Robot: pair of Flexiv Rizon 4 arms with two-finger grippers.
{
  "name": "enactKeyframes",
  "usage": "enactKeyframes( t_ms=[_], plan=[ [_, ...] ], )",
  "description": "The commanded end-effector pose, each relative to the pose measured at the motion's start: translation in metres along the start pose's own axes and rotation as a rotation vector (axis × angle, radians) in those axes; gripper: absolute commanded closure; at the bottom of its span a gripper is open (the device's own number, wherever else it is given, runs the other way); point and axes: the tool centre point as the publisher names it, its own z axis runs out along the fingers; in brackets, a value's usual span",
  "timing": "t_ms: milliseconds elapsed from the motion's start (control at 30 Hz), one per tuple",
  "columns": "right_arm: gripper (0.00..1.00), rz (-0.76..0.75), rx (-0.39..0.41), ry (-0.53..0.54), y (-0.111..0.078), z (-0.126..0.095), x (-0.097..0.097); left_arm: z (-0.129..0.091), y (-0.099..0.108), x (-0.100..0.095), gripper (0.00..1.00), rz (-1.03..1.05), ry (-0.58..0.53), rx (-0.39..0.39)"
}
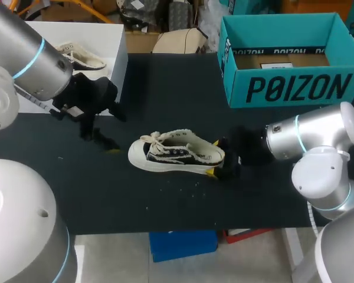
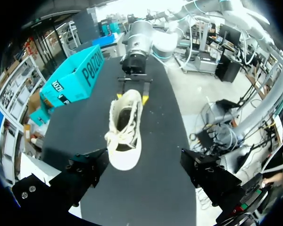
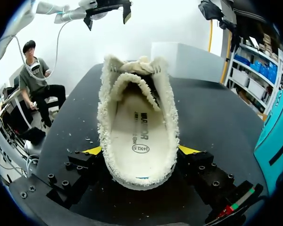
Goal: Take the shoe out of the shoebox, open the shoe tongue, remove and reinsert the insole, then place the shoe into the shoebox
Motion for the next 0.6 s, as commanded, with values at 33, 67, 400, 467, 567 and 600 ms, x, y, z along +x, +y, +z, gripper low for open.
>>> enactKeyframes(
  t_ms=[33, 67, 400, 467, 567, 600],
  plan=[
    [1.00, 0.001, 0.001, -0.002, 0.000, 0.003, 0.000, 0.004, -0.022, 0.006, 0.00, -0.178, -0.023, -0.120],
    [1.00, 0.001, 0.001, -0.002, 0.000, 0.003, 0.000, 0.007, -0.024, 0.008, 0.00, -0.216, -0.021, -0.126],
    [1.00, 0.001, 0.001, -0.002, 0.000, 0.003, 0.000, 0.015, -0.043, 0.016, 0.00, -0.175, 0.005, -0.106],
    [1.00, 0.001, 0.001, -0.002, 0.000, 0.003, 0.000, 0.015, -0.043, 0.016, 0.00, -0.175, 0.005, -0.106],
    [1.00, 0.001, 0.001, -0.002, 0.000, 0.003, 0.000, 0.015, -0.043, 0.016, 0.00, -0.175, 0.005, -0.106],
    [1.00, 0.001, 0.001, -0.002, 0.000, 0.003, 0.000, 0.015, -0.043, 0.016, 0.00, -0.175, 0.005, -0.106]
  ],
)
